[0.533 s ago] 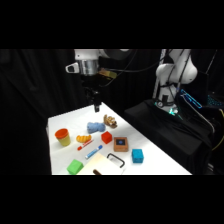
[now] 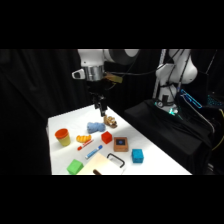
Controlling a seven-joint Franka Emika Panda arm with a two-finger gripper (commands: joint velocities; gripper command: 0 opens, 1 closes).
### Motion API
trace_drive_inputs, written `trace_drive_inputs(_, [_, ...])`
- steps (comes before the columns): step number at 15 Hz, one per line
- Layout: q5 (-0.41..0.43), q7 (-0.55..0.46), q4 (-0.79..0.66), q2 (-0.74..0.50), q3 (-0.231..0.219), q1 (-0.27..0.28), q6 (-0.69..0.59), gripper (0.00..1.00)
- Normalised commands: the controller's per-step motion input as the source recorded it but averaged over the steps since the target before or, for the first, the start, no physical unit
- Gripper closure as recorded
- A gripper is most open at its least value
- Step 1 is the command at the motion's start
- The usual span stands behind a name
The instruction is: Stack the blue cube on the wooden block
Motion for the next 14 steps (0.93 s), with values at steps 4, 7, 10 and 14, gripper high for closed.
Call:
trace_drive_inputs(4, [-0.004, 0.41, -0.37, -0.19, 0.115, 0.153, 0.25, 0.0])
trace_drive_inputs(7, [-0.021, 0.48, -0.28, -0.09, 0.111, 0.169, 0.31, 0.0])
trace_drive_inputs(10, [-0.067, 0.56, -0.26, -0.06, 0.088, 0.166, 0.39, 0.0])
trace_drive_inputs(14, [-0.22, 0.66, -0.24, -0.05, 0.04, 0.16, 0.39, 0.0])
